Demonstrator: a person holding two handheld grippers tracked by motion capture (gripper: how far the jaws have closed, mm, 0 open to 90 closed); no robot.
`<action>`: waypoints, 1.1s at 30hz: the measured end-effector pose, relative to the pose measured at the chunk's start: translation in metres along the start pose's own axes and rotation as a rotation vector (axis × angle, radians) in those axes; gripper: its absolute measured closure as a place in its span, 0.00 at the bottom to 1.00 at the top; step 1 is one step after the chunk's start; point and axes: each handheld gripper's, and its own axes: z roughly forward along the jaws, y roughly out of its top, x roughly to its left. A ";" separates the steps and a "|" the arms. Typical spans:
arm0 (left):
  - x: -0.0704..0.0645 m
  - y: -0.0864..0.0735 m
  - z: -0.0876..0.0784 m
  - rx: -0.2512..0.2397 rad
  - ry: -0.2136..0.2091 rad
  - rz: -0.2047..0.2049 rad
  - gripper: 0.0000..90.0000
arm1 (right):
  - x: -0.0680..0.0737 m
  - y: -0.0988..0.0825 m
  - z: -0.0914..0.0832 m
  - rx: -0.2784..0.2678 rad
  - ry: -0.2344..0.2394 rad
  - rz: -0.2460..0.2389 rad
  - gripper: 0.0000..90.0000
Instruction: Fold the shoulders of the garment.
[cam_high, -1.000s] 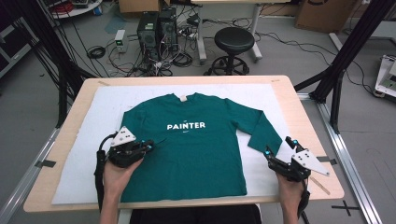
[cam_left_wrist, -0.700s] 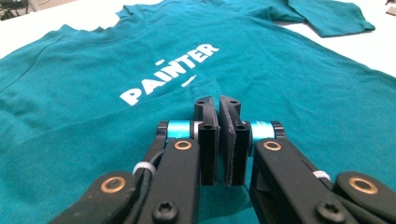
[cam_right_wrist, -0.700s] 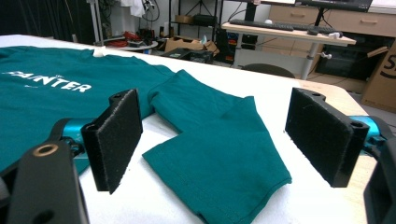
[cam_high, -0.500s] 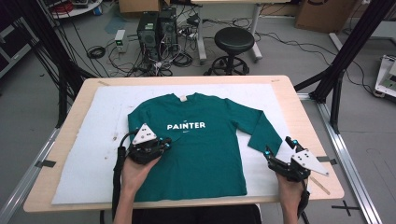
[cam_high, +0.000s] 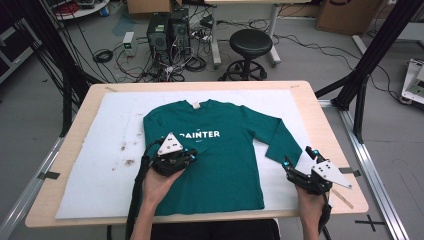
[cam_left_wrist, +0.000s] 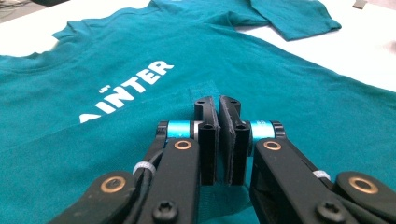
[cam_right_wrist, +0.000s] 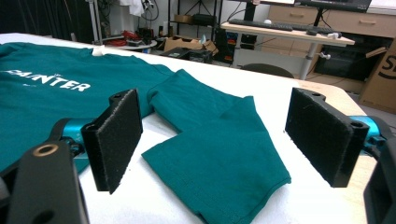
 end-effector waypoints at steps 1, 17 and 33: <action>-0.001 0.000 0.002 0.004 -0.002 -0.001 0.95 | 0.000 0.000 0.000 0.001 0.000 -0.001 0.21; -0.027 0.008 0.029 0.021 -0.081 0.045 0.95 | 0.000 0.000 0.000 0.000 -0.006 -0.006 0.21; -0.044 0.011 0.044 0.027 -0.126 0.071 0.95 | 0.000 0.000 0.001 0.003 -0.009 -0.006 0.21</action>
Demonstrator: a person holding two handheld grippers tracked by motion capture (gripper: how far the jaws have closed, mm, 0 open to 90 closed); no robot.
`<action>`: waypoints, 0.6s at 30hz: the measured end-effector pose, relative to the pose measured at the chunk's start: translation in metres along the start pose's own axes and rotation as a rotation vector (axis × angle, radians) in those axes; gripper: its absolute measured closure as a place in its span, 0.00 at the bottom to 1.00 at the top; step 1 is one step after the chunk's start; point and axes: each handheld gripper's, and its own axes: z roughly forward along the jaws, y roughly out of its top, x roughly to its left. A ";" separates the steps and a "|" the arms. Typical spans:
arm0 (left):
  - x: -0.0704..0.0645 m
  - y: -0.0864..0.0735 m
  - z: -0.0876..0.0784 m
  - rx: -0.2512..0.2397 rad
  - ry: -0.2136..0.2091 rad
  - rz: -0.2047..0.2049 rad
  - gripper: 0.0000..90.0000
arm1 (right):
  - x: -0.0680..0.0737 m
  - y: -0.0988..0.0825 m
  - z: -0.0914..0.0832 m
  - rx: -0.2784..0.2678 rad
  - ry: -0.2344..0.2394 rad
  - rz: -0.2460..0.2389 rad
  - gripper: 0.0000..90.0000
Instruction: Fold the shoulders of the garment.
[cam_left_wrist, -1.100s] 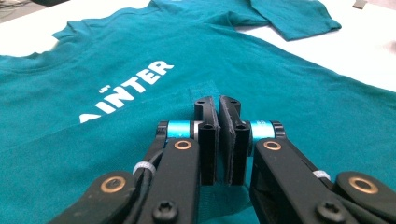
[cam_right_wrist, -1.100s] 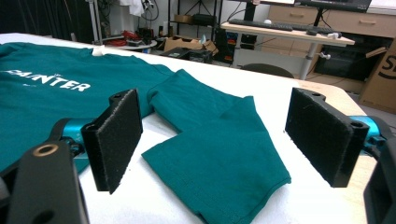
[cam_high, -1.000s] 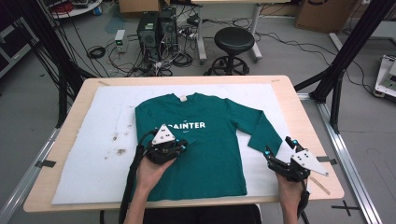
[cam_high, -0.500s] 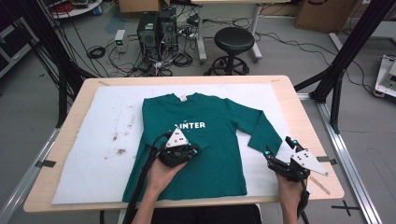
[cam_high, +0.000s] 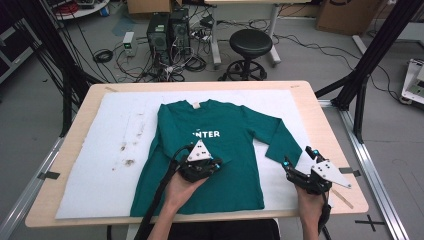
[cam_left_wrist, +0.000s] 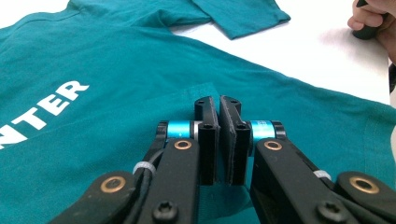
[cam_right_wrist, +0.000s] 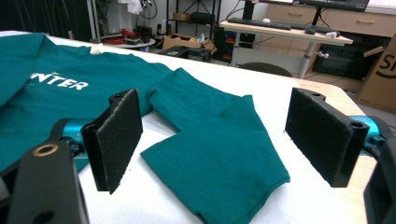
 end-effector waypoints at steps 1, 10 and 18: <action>-0.001 0.000 0.001 0.001 0.000 -0.003 0.95 | 0.000 0.000 0.000 0.000 0.000 0.000 0.21; -0.007 0.002 0.008 0.007 -0.017 0.008 0.95 | 0.000 0.000 0.000 0.000 -0.002 0.000 0.21; -0.008 0.003 0.012 0.015 -0.038 0.020 0.88 | 0.000 0.000 0.000 0.000 -0.001 -0.004 0.21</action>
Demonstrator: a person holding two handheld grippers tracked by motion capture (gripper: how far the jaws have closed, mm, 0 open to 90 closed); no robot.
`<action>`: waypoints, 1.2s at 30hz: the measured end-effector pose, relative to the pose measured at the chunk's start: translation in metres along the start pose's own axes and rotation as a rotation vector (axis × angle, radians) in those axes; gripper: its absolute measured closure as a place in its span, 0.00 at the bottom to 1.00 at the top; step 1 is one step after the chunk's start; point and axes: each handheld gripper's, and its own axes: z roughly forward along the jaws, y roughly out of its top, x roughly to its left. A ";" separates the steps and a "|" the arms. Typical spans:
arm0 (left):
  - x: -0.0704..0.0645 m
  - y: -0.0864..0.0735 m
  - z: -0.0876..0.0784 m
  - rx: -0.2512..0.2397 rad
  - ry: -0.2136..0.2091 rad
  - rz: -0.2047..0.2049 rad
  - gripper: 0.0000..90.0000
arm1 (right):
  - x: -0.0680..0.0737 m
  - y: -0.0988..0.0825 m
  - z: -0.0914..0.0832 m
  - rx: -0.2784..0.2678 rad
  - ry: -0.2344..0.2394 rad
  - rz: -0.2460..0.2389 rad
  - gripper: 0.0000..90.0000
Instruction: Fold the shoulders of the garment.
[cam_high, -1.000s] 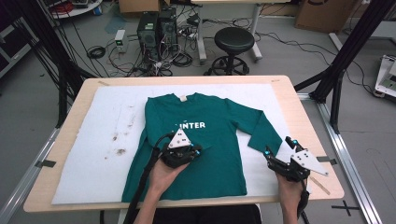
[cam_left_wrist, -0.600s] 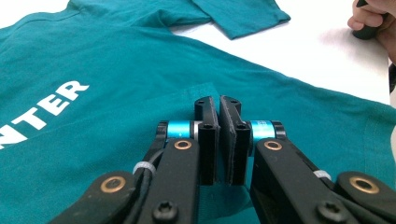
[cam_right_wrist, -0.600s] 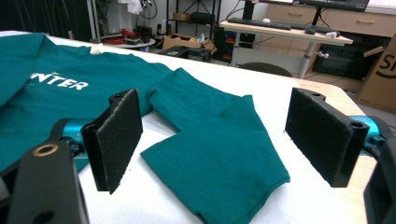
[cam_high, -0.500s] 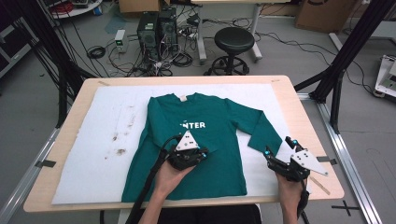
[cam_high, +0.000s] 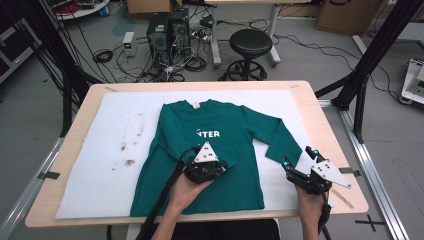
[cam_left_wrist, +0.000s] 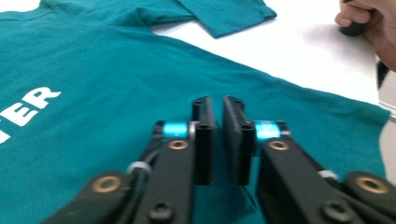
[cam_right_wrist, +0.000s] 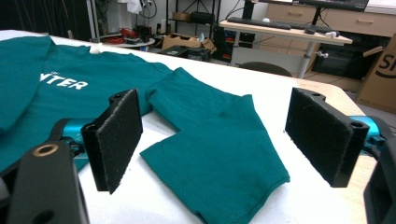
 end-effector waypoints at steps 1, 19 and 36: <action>0.000 0.000 0.000 0.000 0.000 0.000 0.81 | 0.000 0.000 0.000 0.000 0.000 0.000 0.21; 0.070 -0.028 -0.095 -0.011 0.326 -0.131 0.65 | 0.000 0.000 0.000 0.000 0.001 0.000 0.21; 0.156 -0.066 -0.089 0.175 0.504 -0.330 0.65 | 0.000 0.000 0.000 0.006 -0.001 0.002 0.21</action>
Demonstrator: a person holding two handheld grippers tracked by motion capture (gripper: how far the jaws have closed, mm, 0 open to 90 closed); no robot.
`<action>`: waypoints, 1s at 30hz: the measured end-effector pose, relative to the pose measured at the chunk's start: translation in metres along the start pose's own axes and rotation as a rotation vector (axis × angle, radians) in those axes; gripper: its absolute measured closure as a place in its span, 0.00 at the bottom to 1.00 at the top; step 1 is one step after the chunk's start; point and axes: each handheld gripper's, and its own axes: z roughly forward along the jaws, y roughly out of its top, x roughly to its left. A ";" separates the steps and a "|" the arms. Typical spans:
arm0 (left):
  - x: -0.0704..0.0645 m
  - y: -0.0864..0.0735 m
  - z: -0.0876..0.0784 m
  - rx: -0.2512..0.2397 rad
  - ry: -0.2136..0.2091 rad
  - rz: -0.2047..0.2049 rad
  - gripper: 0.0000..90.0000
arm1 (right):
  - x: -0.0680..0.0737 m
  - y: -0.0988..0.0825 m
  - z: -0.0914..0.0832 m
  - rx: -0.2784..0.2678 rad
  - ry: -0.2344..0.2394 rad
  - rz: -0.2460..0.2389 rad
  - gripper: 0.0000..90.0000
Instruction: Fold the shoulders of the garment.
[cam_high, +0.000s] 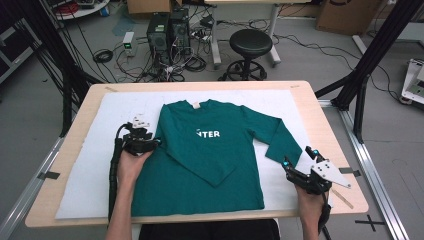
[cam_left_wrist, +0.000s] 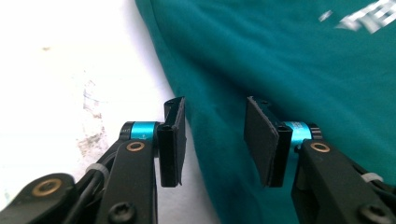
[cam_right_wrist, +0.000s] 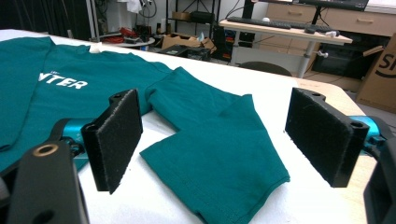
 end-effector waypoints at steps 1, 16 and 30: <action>0.000 0.000 0.000 0.000 0.000 0.000 0.65 | 0.000 0.000 0.000 0.000 0.000 0.000 0.21; 0.028 -0.009 0.002 0.045 0.143 -0.071 0.66 | 0.000 0.000 0.000 -0.005 0.002 0.005 0.21; 0.039 -0.021 -0.042 -0.169 -0.018 -0.065 0.57 | -0.001 0.000 0.000 -0.006 0.004 0.010 0.21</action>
